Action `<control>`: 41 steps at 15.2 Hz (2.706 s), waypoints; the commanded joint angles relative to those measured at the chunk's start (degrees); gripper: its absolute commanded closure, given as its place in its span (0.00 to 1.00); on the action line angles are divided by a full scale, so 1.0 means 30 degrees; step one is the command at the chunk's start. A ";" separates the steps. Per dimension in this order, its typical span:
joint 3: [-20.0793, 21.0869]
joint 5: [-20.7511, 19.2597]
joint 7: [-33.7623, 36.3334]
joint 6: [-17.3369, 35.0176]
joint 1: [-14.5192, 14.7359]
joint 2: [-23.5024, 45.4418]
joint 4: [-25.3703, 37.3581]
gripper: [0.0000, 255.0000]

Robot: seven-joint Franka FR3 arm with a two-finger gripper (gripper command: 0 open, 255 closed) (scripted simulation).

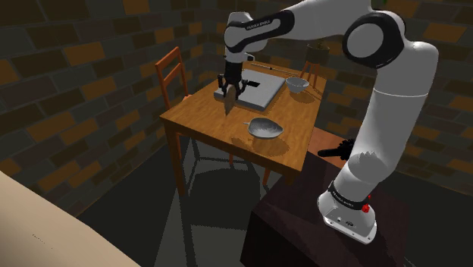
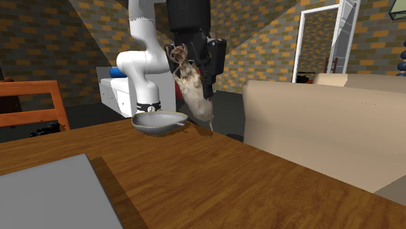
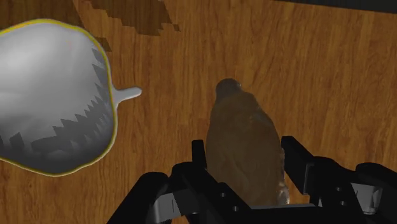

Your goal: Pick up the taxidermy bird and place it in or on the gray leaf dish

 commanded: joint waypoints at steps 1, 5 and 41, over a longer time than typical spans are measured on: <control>-0.0111 0.0119 -0.0408 0.0522 -0.0216 -0.1663 -0.2223 1.00; -0.0357 0.0266 -0.1081 0.1109 -0.0518 -0.4567 -0.5782 1.00; -0.1117 0.0464 -0.2902 0.5310 -0.1005 -0.8509 -1.4093 0.00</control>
